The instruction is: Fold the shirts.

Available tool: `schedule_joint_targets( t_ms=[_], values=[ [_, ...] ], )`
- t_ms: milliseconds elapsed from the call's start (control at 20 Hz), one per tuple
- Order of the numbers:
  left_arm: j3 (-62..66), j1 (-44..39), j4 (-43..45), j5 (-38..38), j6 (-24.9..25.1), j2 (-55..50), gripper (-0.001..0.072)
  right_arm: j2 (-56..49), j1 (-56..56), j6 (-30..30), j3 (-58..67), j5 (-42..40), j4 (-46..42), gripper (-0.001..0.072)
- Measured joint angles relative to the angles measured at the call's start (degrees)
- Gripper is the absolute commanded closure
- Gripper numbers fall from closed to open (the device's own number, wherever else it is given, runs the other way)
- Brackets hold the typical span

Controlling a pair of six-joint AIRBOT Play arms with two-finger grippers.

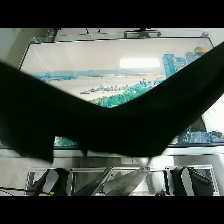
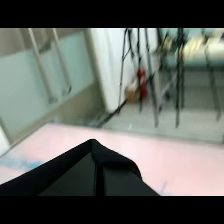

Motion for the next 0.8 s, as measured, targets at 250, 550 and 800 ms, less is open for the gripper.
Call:
schedule_joint_targets(
  t_ms=[250, 550, 800],
  values=[
    [1.16, -22.64, 32.96, 12.94, -1.31, -16.39, 0.0684, -18.80, 7.82, -0.04, -7.26, -2.08, -8.85, 0.0697],
    [5.33, -31.26, 47.34, 21.75, -1.88, -45.72, 0.0691, -48.78, 10.19, -6.99, -8.96, -6.75, -4.96, 0.0698],
    [16.31, -30.58, 47.28, 23.74, -2.78, -61.00, 0.0690, -64.02, 10.56, -9.88, -0.55, -4.37, 2.38, 0.0697]
  ],
)
